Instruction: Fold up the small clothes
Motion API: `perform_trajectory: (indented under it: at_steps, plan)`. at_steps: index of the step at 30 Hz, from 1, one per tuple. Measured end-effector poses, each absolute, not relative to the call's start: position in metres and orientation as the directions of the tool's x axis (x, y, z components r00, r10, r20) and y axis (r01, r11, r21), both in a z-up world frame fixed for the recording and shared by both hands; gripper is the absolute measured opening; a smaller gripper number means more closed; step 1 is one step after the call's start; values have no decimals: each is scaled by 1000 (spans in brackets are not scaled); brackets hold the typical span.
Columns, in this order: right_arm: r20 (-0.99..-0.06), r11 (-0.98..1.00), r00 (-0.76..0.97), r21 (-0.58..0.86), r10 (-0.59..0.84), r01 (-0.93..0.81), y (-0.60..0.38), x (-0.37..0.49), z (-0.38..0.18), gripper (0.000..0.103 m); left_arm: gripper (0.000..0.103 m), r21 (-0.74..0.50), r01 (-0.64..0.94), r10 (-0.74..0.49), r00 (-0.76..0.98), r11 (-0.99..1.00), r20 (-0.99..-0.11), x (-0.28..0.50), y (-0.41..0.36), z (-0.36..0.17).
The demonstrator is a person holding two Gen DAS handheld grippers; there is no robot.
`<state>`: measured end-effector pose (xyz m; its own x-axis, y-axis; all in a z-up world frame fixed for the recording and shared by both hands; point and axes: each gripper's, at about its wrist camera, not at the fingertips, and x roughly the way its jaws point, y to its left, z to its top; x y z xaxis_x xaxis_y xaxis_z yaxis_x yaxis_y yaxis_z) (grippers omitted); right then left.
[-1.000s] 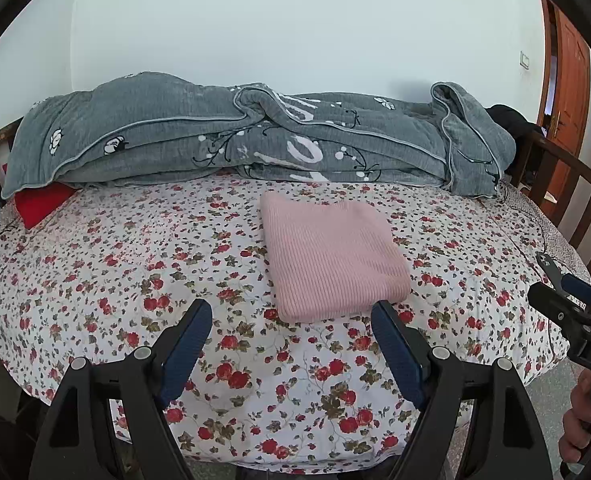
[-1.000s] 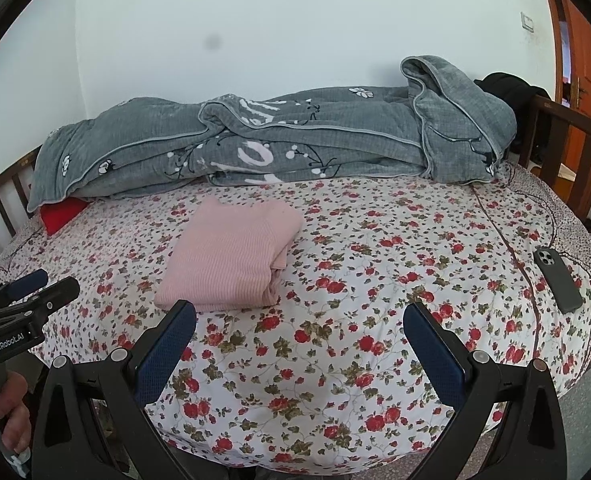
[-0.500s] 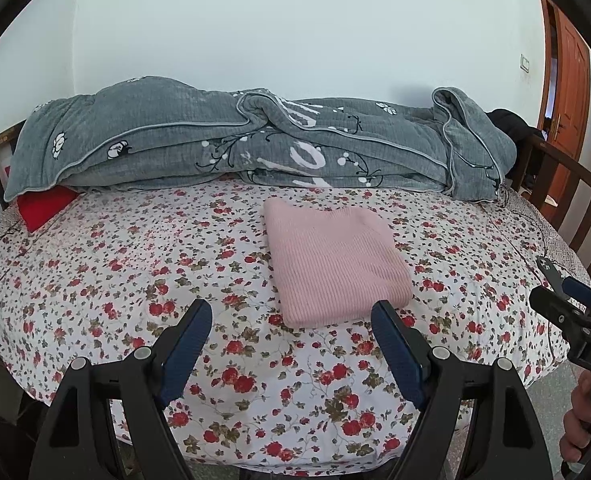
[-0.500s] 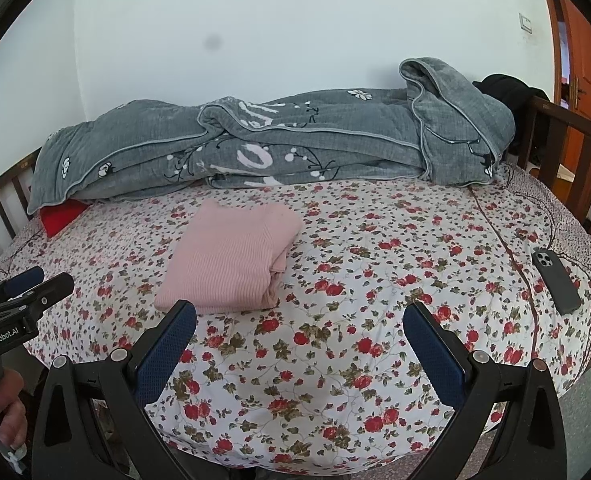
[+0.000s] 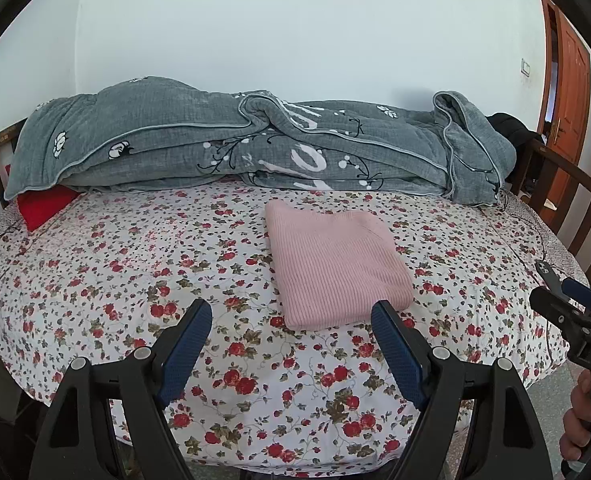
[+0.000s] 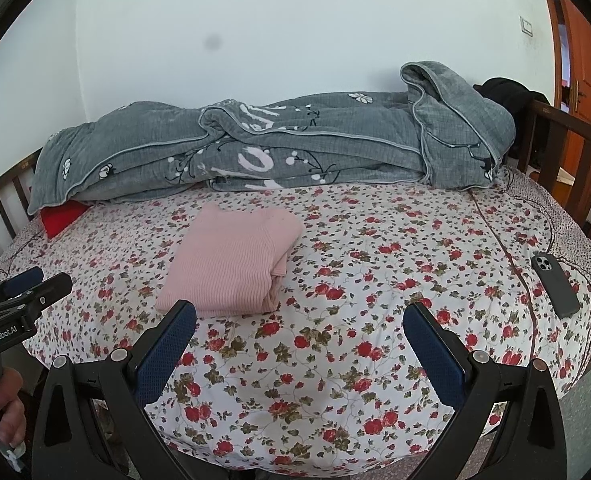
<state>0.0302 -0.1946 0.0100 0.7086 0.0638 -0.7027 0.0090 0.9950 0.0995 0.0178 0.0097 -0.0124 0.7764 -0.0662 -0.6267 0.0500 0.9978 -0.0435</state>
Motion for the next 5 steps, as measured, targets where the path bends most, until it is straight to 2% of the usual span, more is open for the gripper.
perform_trajectory:
  at_steps: [5]
  plan:
    - [-697,995,713,100,69,2,-195,30,11,102,81,-39,70,-78,770,997,-633,18,7,-13]
